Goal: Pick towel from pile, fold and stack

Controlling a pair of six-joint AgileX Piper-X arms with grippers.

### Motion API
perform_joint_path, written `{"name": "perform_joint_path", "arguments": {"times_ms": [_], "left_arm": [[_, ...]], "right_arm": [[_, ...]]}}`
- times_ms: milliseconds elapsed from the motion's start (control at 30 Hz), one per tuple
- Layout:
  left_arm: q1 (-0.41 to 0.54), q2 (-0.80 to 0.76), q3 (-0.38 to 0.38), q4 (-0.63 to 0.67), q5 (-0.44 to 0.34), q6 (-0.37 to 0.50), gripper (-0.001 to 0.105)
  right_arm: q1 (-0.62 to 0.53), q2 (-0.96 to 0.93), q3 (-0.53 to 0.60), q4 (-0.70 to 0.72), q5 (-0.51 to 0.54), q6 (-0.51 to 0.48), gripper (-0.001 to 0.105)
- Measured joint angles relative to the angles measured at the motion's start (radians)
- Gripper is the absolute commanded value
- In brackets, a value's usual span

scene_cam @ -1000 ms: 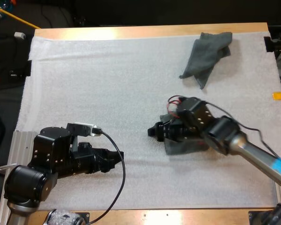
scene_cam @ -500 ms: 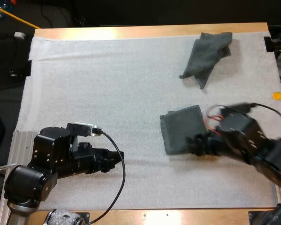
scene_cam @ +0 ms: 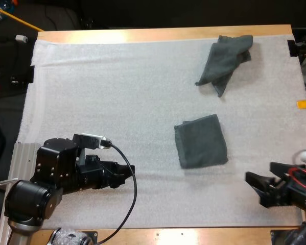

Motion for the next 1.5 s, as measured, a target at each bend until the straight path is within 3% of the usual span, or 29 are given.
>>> {"name": "perform_joint_path", "arguments": {"times_ms": [267,733,867,1000,1267,1500], "left_arm": [[0.000,0.000,0.000,-0.012,0.000,0.003,0.057],[0.000,0.000,0.000,-0.191,0.000,0.003,0.057],[0.000,0.016,0.000,-0.198,0.000,0.003,0.072],[0.000,0.082,0.000,-0.222,0.009,-0.006,0.071],[-0.003,0.294,0.002,-0.380,0.116,-0.064,0.071],[-0.094,0.504,0.002,-0.533,0.123,-0.103,0.071]], "right_arm": [[0.000,-0.070,0.000,0.006,0.000,0.000,0.069],[0.000,-0.070,0.000,0.006,0.000,0.000,0.069],[0.000,-0.070,0.000,0.006,0.000,0.000,0.069],[0.000,-0.070,0.000,0.006,0.000,0.000,0.069],[0.000,-0.070,0.000,0.006,0.000,0.000,0.069],[0.000,-0.070,0.000,0.006,0.000,0.000,0.069]]}}
